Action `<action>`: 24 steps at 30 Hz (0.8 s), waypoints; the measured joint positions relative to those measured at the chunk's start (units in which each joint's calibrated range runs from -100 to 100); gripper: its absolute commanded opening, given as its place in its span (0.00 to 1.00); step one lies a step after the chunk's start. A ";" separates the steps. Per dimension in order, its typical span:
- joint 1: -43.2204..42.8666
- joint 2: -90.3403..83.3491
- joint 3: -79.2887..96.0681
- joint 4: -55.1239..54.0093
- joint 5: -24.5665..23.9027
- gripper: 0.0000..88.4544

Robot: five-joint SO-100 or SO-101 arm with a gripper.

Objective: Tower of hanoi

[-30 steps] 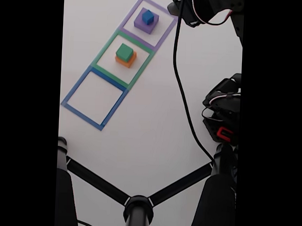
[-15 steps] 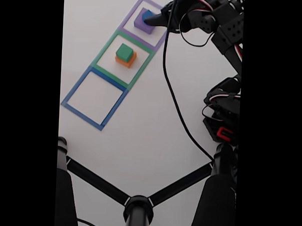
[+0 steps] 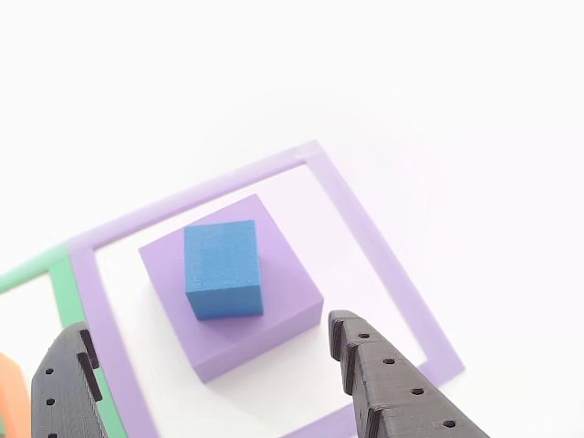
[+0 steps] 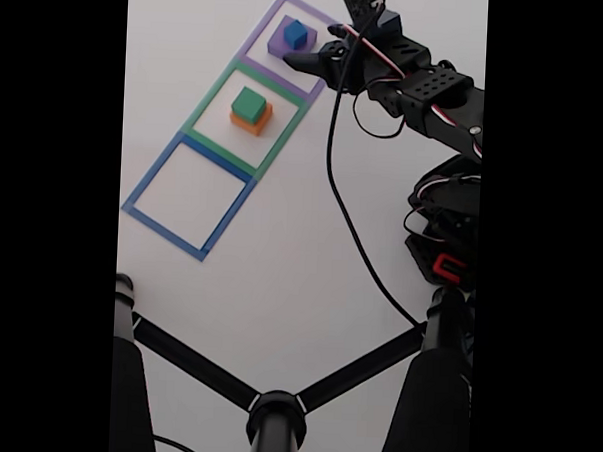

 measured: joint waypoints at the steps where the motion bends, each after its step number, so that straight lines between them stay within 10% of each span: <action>1: 0.08 1.77 0.26 -2.81 0.00 0.33; 24: -1.15 31.24 -4.00 -33.95 0.00 0.31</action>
